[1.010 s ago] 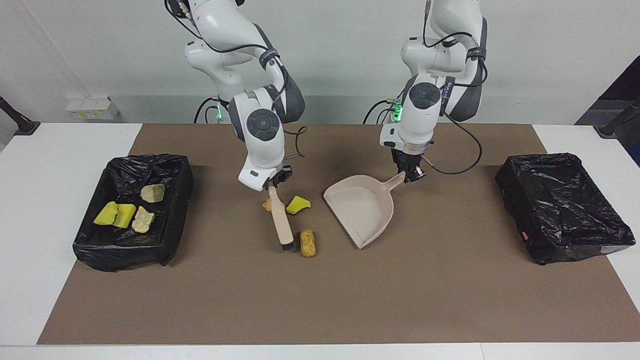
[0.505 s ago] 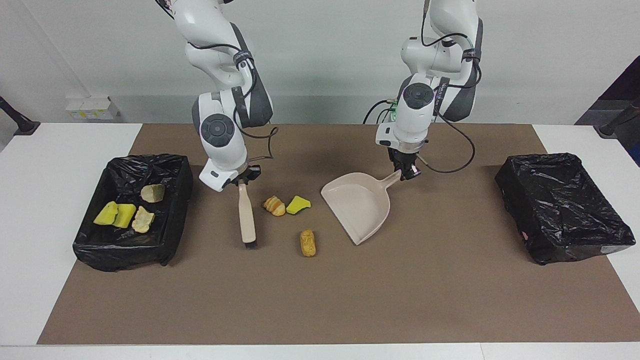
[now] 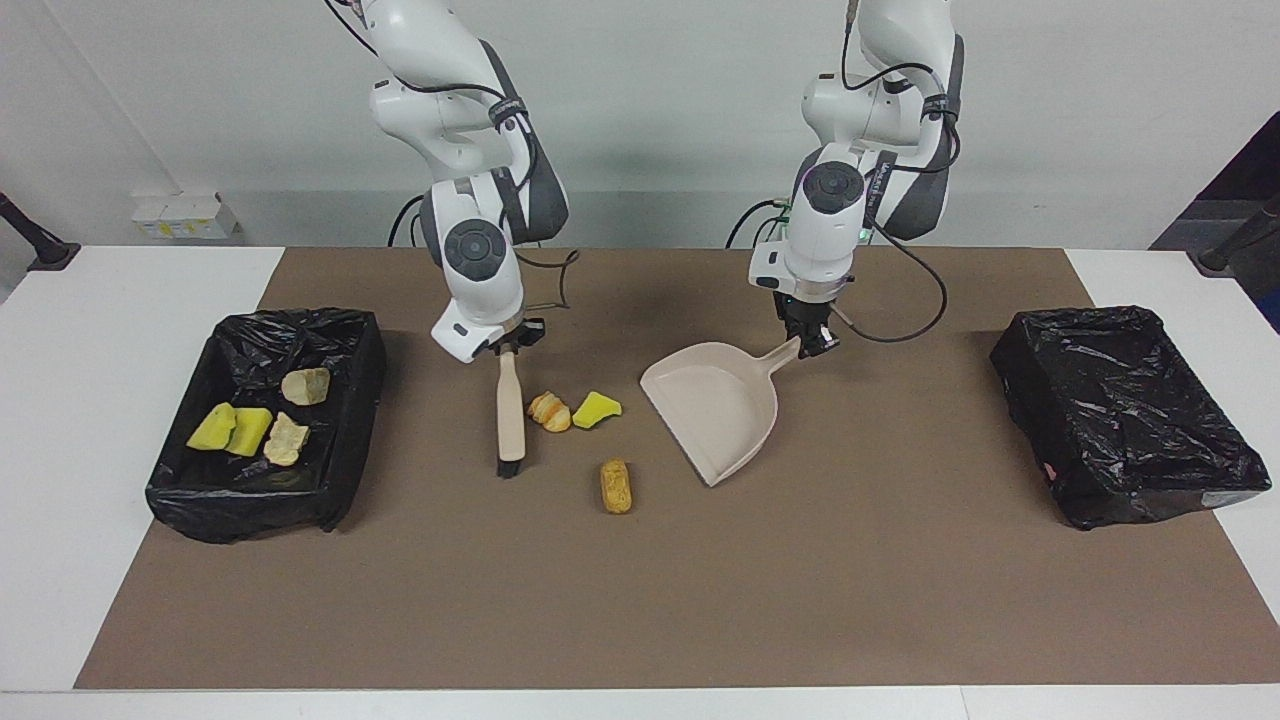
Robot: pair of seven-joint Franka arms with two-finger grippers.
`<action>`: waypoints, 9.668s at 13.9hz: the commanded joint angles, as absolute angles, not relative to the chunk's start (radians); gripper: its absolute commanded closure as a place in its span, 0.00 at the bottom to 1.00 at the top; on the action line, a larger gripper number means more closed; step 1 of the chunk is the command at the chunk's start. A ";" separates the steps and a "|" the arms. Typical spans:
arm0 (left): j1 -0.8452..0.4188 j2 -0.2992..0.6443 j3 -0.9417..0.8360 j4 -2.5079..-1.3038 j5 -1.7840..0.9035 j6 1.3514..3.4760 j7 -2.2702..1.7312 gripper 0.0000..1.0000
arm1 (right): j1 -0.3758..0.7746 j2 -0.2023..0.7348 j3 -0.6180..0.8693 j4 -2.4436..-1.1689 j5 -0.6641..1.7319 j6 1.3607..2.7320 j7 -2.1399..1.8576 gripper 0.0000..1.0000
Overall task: Sweep and dump trash in bin
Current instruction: 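Sweep the sponge and bread pieces into the dustpan with the right gripper, then lift the brush back toward the remaining bread chunk with the right gripper, then sweep the last bread chunk into the dustpan with the right gripper, then carry the loaded dustpan to the black bin with the left gripper, then tip the dustpan over the bin with the left gripper, then bring the empty dustpan back over the table with the left gripper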
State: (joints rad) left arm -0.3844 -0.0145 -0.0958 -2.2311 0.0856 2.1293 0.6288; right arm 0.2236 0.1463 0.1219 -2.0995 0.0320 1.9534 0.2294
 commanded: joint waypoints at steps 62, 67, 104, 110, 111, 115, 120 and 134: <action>-0.106 -0.144 -0.069 -2.074 0.071 1.809 0.570 1.00 | 0.337 0.196 0.146 -1.635 0.160 1.576 0.331 1.00; 0.073 -0.135 -0.064 -1.910 0.006 1.738 0.708 1.00 | 0.406 0.149 0.153 -1.693 0.170 1.618 0.446 1.00; 0.528 0.239 -0.072 -1.468 0.825 1.896 1.744 1.00 | 0.744 0.167 0.170 -2.082 0.313 2.051 0.752 0.56; 0.519 0.204 -0.095 -1.430 0.619 1.841 1.737 1.00 | 0.706 0.167 0.164 -2.014 0.310 2.046 0.759 0.18; 0.518 0.196 -0.092 -1.424 0.538 1.826 1.732 1.00 | 0.692 0.150 0.161 -2.011 0.308 2.046 0.750 0.05; 0.517 0.117 -0.116 -1.440 0.314 1.760 1.515 1.00 | 0.562 0.039 0.164 -2.014 0.301 2.040 0.736 0.00; 0.387 0.084 -0.206 -1.491 0.268 1.637 0.980 1.00 | 0.366 -0.101 0.160 -2.003 0.269 1.970 0.690 0.00; -0.244 0.124 -0.206 -1.724 0.005 1.905 -0.203 1.00 | -0.001 -0.028 0.153 -1.593 -0.008 1.632 0.402 0.00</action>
